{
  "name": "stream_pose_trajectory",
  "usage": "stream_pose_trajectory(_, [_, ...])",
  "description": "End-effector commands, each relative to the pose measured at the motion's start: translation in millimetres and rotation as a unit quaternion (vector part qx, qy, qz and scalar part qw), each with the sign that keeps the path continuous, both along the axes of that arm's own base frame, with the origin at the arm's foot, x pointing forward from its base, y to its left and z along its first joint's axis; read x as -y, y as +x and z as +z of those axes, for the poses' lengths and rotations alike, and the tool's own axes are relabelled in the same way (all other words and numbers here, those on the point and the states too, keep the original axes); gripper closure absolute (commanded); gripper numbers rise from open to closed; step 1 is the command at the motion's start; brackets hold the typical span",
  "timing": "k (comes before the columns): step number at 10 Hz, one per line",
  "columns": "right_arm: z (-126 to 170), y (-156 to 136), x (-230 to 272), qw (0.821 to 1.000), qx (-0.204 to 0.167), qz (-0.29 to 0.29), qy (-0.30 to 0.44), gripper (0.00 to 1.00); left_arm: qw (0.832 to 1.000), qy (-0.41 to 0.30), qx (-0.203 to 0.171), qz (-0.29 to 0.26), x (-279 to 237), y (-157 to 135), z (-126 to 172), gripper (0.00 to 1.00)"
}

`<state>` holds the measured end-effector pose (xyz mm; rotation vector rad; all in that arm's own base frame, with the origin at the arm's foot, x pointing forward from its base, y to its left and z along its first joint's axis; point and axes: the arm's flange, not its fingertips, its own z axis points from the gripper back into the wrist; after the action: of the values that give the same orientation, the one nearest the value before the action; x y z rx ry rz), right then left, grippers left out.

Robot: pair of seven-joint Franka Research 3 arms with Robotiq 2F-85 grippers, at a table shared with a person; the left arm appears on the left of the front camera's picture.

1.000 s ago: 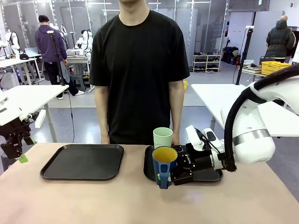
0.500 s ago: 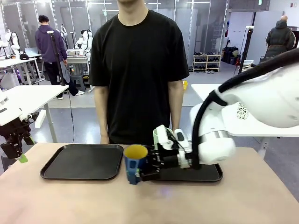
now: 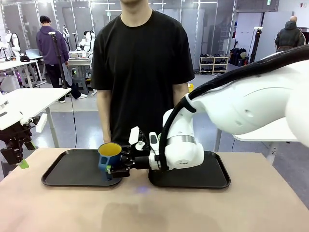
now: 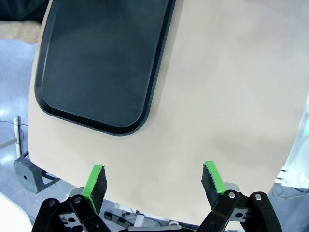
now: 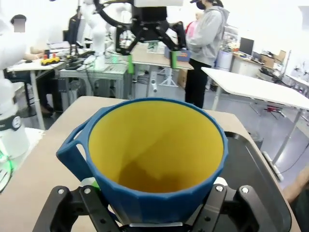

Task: Sort and store the cups by type.
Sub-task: Pick up the Handle plastic cup and place it into the empty Flat Tray.

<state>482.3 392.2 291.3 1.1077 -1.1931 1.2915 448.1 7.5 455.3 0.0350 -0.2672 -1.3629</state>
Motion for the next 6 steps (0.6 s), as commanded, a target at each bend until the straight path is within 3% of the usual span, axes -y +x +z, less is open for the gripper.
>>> stream_pose_trajectory(1, [-7.6,10.4,-27.8,0.998,0.016,-0.065,0.009,0.26,1.0,0.005,0.009,0.004,-0.7,-0.6,-1.0,0.0])
stream_pose_trajectory(6, [-23.1,28.4,-73.2,0.992,0.017,-0.124,-0.023,0.26,1.0,0.005,0.009,0.004,-0.7,-0.6,-1.0,0.0])
